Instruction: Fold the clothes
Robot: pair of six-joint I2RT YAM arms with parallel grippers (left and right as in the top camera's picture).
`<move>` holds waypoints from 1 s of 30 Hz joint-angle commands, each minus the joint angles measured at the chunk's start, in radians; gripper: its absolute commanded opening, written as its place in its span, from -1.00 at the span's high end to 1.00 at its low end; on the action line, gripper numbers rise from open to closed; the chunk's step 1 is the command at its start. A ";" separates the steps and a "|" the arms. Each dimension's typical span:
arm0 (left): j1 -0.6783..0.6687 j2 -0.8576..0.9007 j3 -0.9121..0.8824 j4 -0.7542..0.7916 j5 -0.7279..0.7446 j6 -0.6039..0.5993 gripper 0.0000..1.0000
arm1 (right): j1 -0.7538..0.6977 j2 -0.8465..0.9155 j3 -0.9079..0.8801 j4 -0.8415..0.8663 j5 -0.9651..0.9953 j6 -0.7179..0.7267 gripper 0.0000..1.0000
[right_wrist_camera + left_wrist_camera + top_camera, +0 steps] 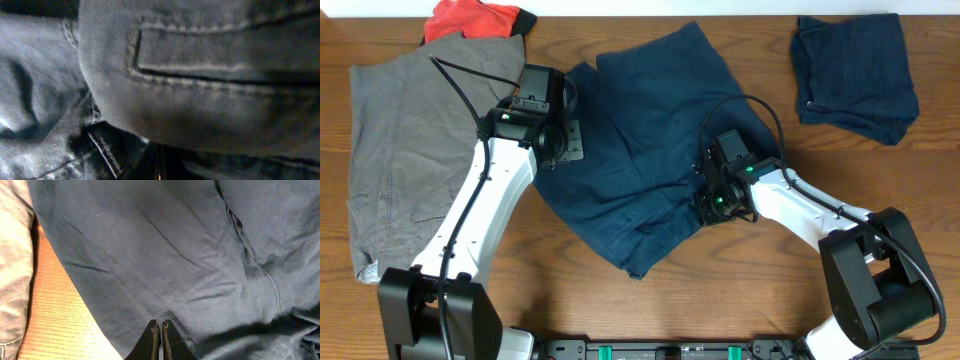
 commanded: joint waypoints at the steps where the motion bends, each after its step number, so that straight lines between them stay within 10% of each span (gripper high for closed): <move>1: 0.002 0.002 0.009 -0.003 -0.010 0.026 0.87 | -0.008 0.001 -0.008 0.051 0.039 0.019 0.98; 30: 0.066 0.006 0.008 0.005 -0.013 0.037 0.87 | 0.113 0.075 0.087 -0.089 -0.059 -0.133 0.98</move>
